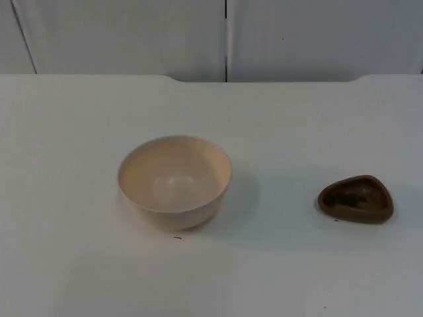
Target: Pick up the bowl with the left hand and pour the coffee beans from the cup into the bowl with the right hand.
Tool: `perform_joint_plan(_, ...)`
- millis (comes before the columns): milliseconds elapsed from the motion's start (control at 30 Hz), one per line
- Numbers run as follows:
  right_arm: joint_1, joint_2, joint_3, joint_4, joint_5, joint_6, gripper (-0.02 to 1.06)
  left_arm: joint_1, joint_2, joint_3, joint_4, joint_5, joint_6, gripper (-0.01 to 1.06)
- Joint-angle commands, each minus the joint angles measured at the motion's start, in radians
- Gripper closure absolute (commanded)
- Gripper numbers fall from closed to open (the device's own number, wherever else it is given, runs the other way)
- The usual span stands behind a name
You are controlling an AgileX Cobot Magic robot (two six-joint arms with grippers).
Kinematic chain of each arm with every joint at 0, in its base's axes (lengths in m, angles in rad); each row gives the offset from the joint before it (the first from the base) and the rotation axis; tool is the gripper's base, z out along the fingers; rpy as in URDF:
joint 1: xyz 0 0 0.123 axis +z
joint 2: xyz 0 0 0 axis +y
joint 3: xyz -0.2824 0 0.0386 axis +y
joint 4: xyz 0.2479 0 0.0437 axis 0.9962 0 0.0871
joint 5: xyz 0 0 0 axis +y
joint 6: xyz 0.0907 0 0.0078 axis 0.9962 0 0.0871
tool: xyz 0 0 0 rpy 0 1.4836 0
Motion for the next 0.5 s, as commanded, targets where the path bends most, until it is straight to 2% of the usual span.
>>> perform_joint_plan(0,-0.008,-0.004,0.001,-0.003,-0.006,0.002,-0.01,-0.007,0.022,-0.012,0.000,-0.008,-0.007,0.00)
perform_joint_plan(467,-0.008,-0.004,0.001,-0.003,-0.006,0.002,-0.01,-0.007,0.039,-0.025,-0.016,-0.027,-0.026,0.00)
